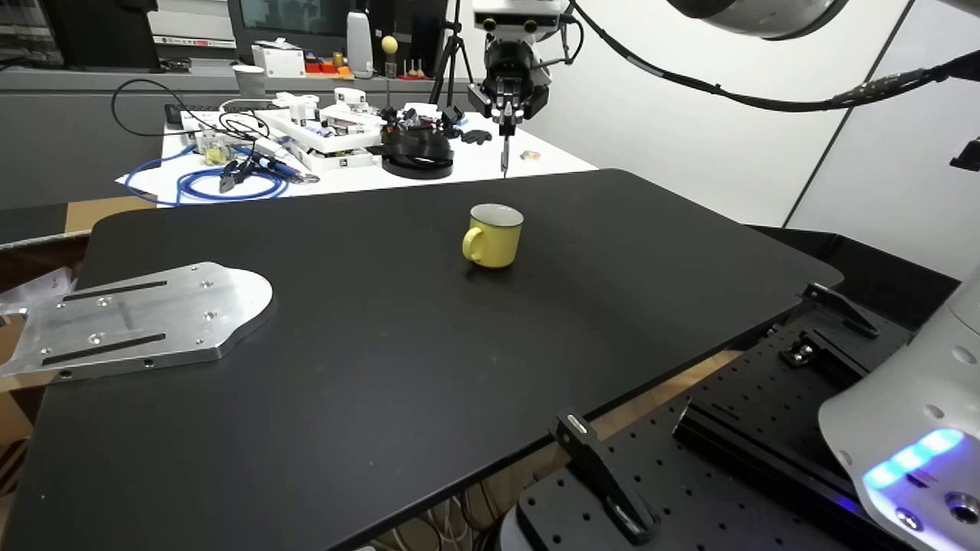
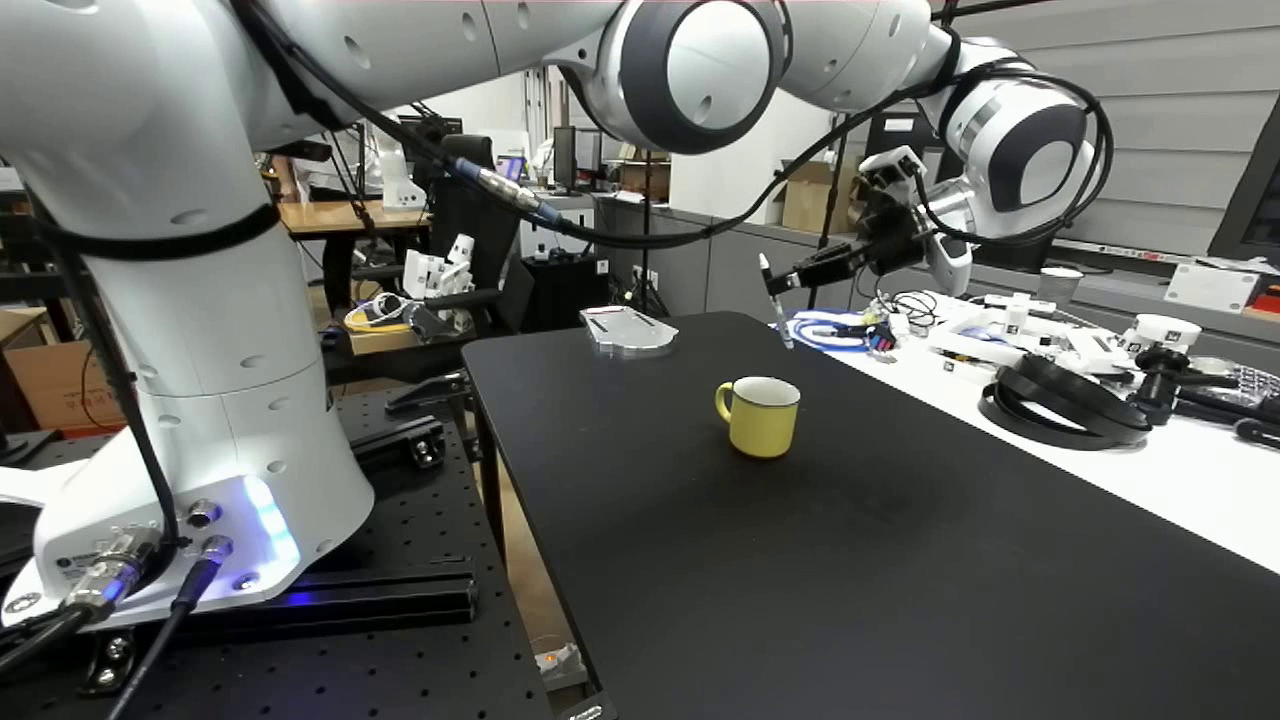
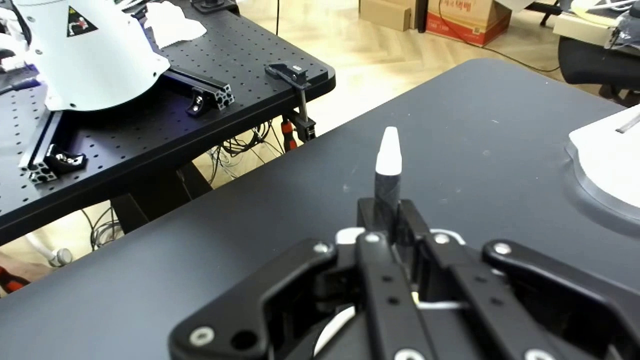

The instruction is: Put the pen in the cup

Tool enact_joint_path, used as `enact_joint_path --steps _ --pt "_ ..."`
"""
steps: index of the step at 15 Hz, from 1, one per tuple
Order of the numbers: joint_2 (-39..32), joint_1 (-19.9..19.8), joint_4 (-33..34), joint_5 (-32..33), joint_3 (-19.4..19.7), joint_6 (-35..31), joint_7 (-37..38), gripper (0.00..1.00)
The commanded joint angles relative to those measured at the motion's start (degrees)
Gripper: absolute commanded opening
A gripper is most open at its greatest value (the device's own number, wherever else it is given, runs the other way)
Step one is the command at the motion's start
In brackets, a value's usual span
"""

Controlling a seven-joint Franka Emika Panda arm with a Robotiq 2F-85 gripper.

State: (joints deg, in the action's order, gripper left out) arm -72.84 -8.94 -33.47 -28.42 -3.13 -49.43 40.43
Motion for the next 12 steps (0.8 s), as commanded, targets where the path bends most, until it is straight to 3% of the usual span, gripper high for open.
enact_joint_path --steps 1,11,12 --pt "-3.61 -1.22 3.52 -2.17 -1.72 1.06 4.38 0.03" --pt "-9.45 -0.65 5.37 -1.58 -2.4 -6.51 3.04 0.03" --pt "-9.63 -0.57 5.65 -1.55 -2.78 -7.05 3.02 0.37"
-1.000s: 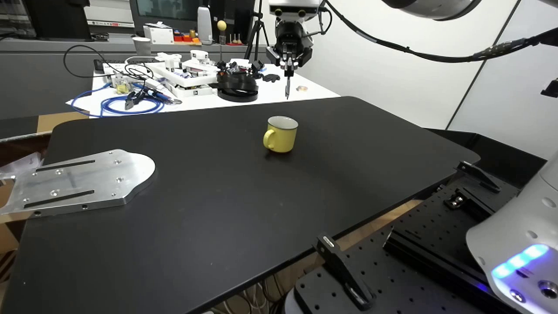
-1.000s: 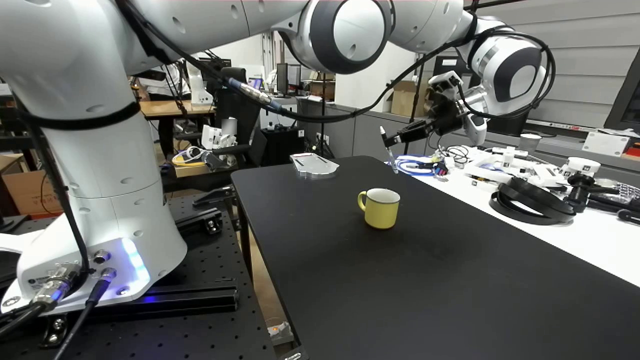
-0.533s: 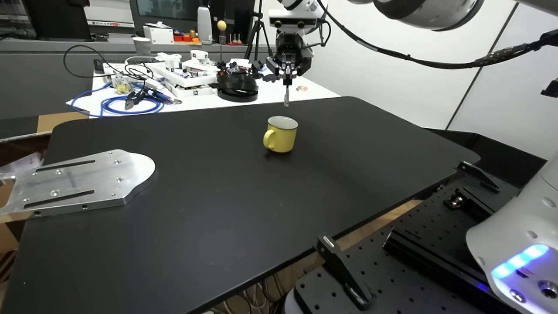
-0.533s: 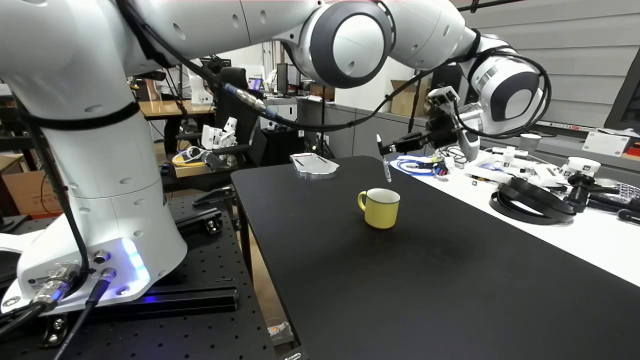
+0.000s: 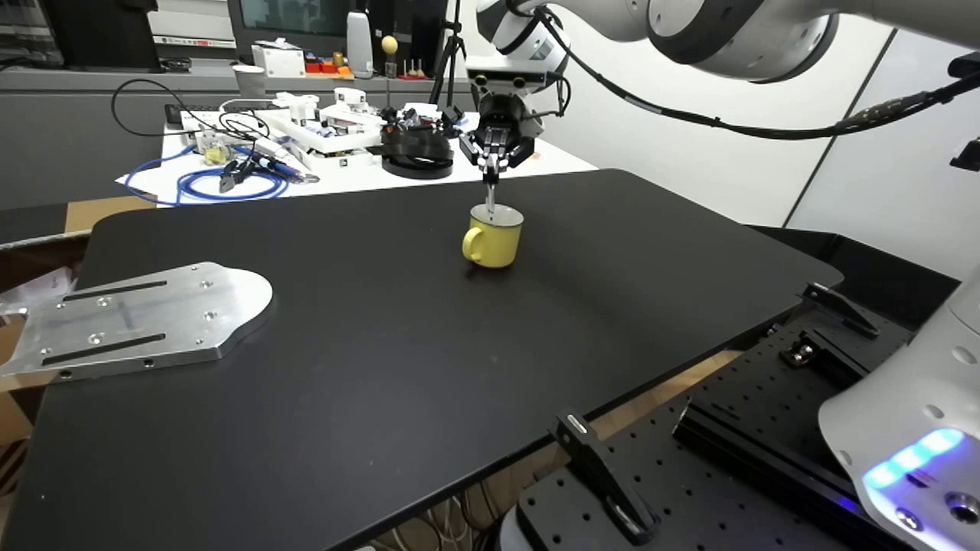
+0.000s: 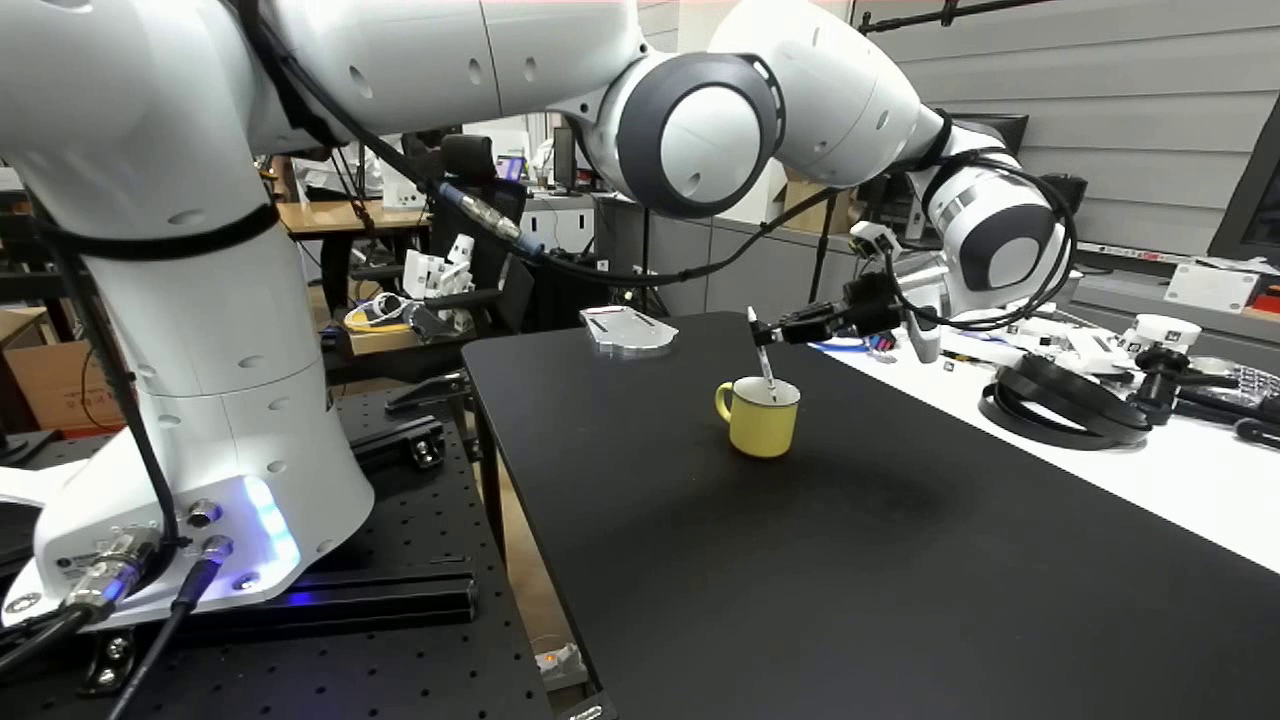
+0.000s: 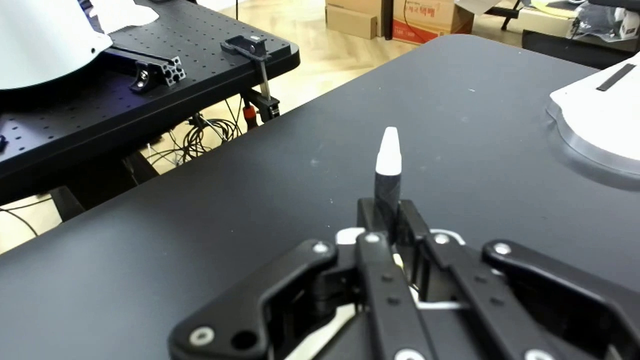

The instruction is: Put the pen in the cup

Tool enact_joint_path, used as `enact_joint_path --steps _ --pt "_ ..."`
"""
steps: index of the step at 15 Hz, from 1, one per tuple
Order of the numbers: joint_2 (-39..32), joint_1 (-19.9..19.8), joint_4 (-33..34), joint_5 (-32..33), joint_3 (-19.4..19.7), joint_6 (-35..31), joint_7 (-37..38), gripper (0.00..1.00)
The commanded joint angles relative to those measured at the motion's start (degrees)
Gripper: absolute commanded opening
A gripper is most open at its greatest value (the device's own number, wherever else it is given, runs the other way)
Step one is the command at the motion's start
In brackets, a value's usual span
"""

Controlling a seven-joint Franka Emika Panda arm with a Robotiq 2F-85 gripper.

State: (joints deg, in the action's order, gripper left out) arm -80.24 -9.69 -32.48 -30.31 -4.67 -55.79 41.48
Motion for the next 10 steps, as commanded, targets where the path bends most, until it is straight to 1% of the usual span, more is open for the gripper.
enact_joint_path --steps 1,2,5,10 --pt "-2.25 0.41 5.12 0.55 -1.41 -1.15 1.91 0.38" --pt "-2.08 0.63 5.61 0.72 -1.57 -1.43 1.89 0.43" --pt "-0.75 1.13 7.82 1.26 -2.34 -1.47 1.52 0.66" --pt "1.05 1.06 11.39 2.38 -3.77 -1.54 0.44 0.98"
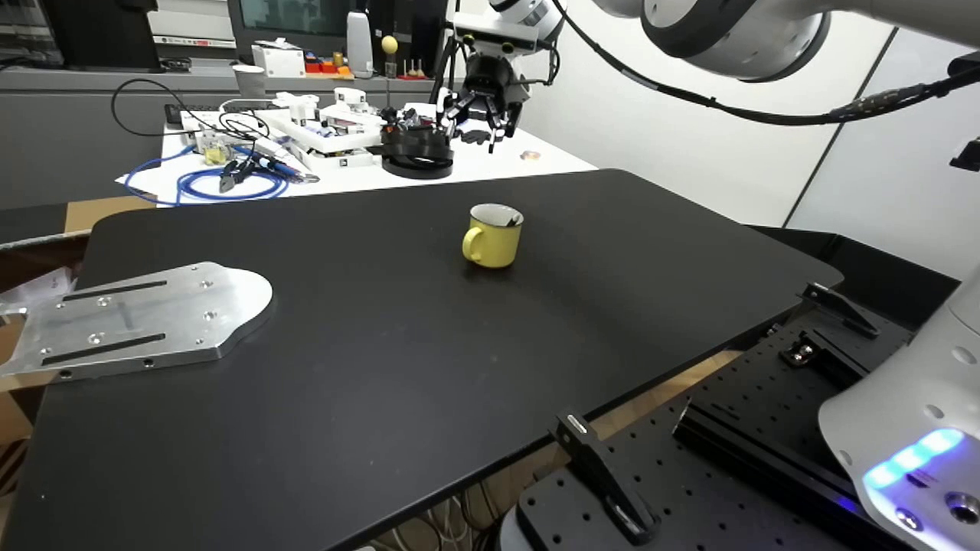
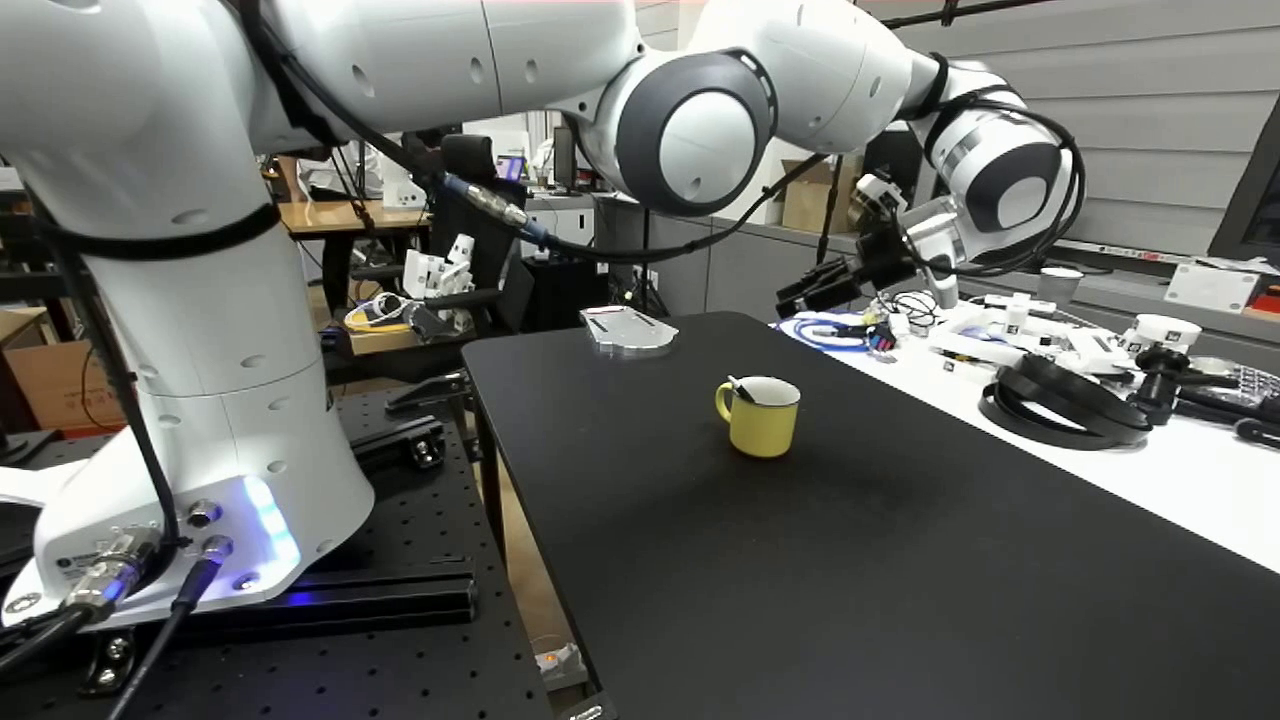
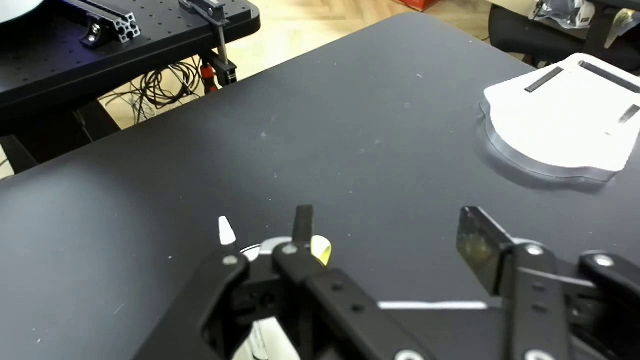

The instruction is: Put the pen in the cup

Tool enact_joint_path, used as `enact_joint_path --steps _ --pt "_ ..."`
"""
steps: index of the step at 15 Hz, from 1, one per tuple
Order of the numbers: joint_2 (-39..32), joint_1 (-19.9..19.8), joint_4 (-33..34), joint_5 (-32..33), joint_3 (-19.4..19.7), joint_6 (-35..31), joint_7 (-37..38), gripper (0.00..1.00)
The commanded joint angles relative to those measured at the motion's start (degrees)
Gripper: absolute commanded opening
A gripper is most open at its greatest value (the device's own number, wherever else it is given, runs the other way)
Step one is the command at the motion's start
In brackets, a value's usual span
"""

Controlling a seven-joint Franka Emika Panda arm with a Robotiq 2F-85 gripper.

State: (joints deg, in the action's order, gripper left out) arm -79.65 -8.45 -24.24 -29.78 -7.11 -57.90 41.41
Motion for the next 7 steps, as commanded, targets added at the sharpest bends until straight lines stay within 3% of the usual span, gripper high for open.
enact_joint_path --steps 1,2,3,4,7 --pt "0.58 -0.13 3.35 2.21 -1.56 0.67 -0.02 1.0" --pt "0.59 0.01 3.52 2.68 -1.79 1.06 -1.07 1.0" --pt "-0.01 -0.31 3.14 2.15 -2.26 0.57 0.02 0.94" --pt "0.06 -0.25 3.31 2.44 -2.34 0.63 -0.43 1.0" --pt "0.01 -0.18 3.4 2.77 -2.48 0.66 -0.82 1.0"
